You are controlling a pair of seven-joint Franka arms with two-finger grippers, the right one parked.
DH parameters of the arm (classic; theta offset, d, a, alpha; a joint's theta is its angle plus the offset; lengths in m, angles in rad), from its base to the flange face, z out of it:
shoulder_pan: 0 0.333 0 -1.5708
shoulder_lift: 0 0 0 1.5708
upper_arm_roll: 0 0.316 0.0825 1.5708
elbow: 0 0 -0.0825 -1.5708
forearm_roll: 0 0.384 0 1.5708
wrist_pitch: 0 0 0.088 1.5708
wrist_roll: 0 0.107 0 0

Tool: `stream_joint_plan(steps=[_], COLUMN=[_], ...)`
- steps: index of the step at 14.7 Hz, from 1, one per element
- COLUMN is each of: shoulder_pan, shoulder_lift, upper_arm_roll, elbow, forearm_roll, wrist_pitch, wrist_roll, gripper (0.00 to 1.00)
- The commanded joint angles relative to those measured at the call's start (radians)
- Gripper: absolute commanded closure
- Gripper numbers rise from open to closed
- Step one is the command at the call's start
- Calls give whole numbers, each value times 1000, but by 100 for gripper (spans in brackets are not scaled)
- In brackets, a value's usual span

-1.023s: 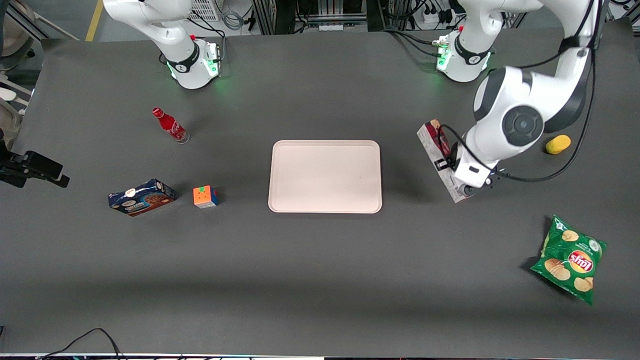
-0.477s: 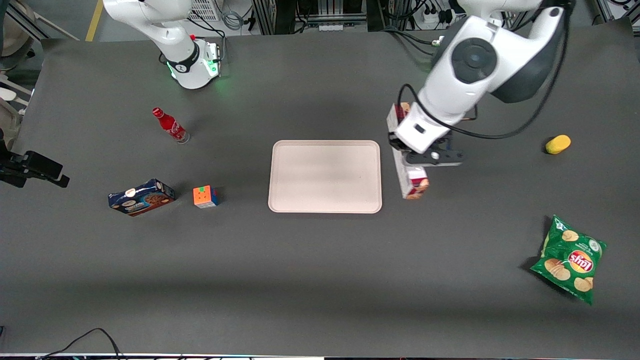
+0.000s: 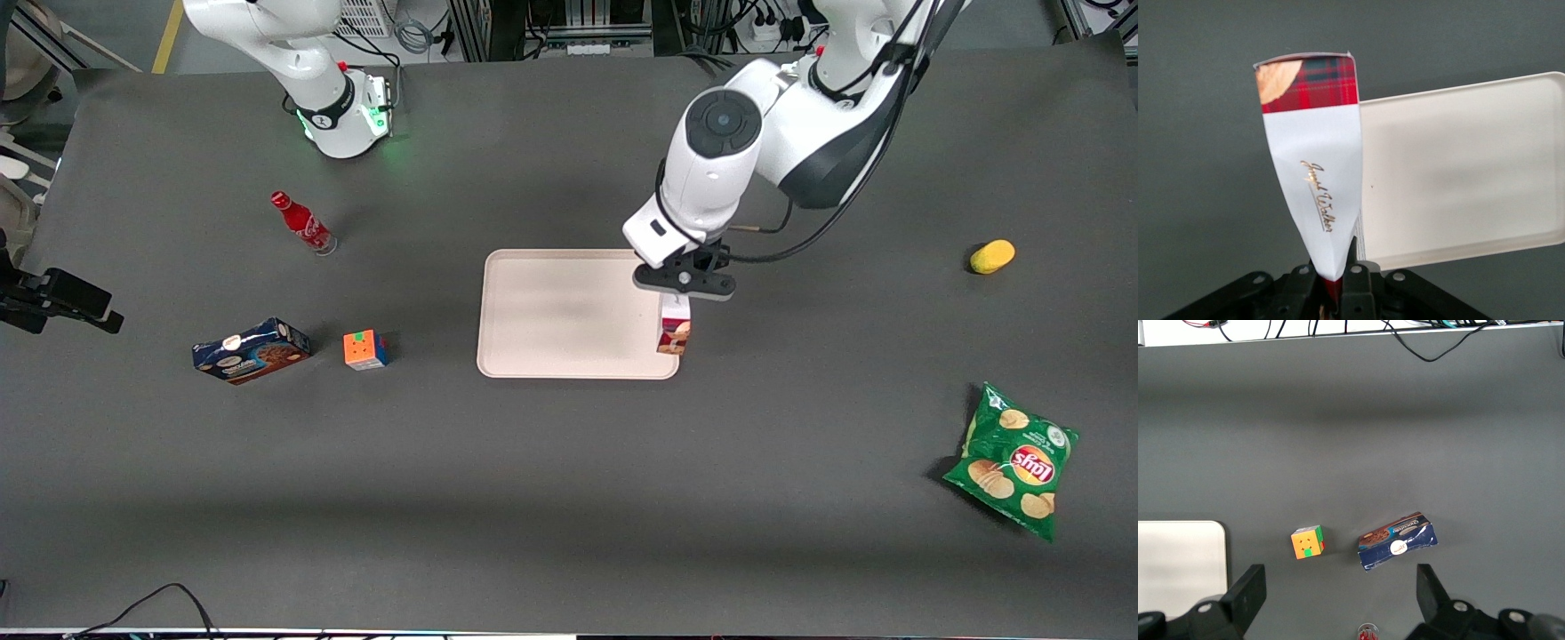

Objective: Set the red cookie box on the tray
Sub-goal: 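Carry the held cookie box over the white tray, then lower the cookie box onto the tray beside its rim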

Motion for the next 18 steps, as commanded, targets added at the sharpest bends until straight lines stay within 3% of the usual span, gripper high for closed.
stream_joint_plan(steps=[1,3,6,10,18], shoulder_pan=[-10,-28,-30,-34,-43], shoulder_lift=[74,117,177,246,307], upper_arm_roll=[-13,-13,-11,-13,-11], elbow=[-52,-87,-105,-116,-116], forearm_roll=[107,181,215,322,324], wrist_pitch=[110,182,263,304,325], wrist_roll=[-99,-187,-248,-339,-350], gripper=[100,100,100,100,100])
